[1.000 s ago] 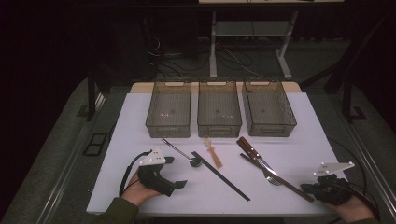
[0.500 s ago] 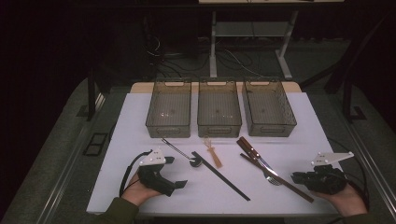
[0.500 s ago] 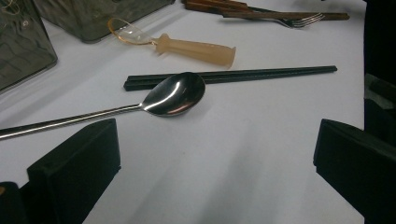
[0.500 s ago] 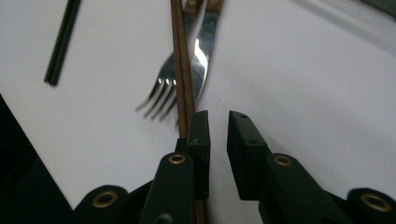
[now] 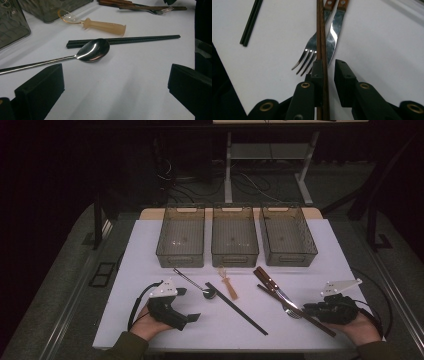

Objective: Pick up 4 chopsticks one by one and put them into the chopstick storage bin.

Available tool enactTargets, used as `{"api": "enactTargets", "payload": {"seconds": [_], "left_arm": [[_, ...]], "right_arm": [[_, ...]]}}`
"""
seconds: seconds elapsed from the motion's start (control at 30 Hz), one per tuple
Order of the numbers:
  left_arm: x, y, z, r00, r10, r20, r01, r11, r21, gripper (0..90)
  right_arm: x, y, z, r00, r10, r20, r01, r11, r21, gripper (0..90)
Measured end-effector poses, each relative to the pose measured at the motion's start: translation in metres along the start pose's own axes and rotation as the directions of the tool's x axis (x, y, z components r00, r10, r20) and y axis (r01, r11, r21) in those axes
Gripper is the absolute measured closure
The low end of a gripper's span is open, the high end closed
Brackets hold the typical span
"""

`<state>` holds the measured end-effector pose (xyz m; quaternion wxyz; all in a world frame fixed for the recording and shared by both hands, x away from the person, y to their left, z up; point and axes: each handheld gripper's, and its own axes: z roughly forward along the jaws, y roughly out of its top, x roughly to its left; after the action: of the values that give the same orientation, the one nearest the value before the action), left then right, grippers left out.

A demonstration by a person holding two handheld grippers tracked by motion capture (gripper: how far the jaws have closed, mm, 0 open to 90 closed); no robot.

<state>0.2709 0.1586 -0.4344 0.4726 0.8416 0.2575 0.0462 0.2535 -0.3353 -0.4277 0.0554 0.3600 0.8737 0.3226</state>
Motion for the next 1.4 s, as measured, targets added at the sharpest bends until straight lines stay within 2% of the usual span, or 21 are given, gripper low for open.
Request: {"api": "enactTargets", "payload": {"seconds": [0.47,0.77,0.97,1.03,1.4], "left_arm": [[0.0004,0.0000,0.0000,1.0000,-0.001,0.002,0.001,1.0000,0.000,0.0],[0.0004,0.0001,-0.0002,1.0000,-0.001,0.000,0.001,1.0000,-0.001,0.0],[-0.0001,0.0001,0.0000,1.0000,-0.007,-0.001,0.007,1.0000,-0.006,0.0],[0.0001,0.0002,-0.0004,1.0000,-0.002,0.000,0.002,1.0000,-0.002,0.0],[0.0001,0.0003,-0.0003,1.0000,-0.002,0.000,0.002,1.0000,-0.002,0.0]], "right_arm": [[0.0003,-0.0051,0.0015,0.9998,-0.012,0.016,0.012,0.999,0.031,78.3],[-0.0002,-0.0055,0.0016,0.9997,-0.020,0.011,0.020,0.999,0.029,78.4],[0.0002,-0.0058,0.0016,0.9996,-0.022,0.019,0.022,0.999,0.029,78.3],[0.0002,-0.0059,0.0024,0.9988,-0.033,0.036,0.031,0.999,0.042,78.4],[-0.0021,-0.0071,0.0054,0.9982,-0.041,0.043,0.039,0.998,0.048,78.7]]}}
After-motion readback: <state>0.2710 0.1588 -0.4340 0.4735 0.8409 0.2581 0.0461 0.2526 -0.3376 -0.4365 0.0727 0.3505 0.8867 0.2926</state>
